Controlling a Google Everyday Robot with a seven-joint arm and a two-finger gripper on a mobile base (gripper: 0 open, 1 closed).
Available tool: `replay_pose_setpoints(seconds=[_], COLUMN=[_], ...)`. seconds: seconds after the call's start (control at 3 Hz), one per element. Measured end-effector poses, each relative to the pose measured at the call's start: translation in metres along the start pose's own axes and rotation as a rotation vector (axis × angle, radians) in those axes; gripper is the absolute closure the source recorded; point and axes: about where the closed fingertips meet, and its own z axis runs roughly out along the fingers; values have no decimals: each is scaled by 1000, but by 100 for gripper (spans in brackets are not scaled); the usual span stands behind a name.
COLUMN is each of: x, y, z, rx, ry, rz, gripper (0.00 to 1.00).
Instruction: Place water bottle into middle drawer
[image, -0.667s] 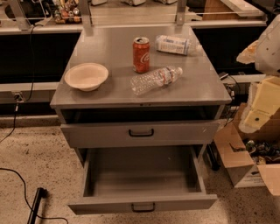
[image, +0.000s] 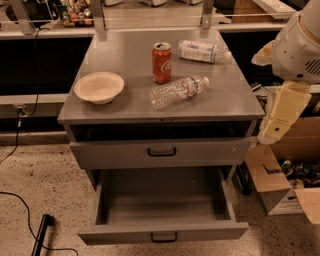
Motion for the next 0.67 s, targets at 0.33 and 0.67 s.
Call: replay_pose_setpoints(seconds=[0.33, 0.67], x=[-52, -115], y=[-35, -71], z=[12, 31], rx=[38, 55], ry=[-72, -132], rz=[-178, -360], gripper=[0, 0])
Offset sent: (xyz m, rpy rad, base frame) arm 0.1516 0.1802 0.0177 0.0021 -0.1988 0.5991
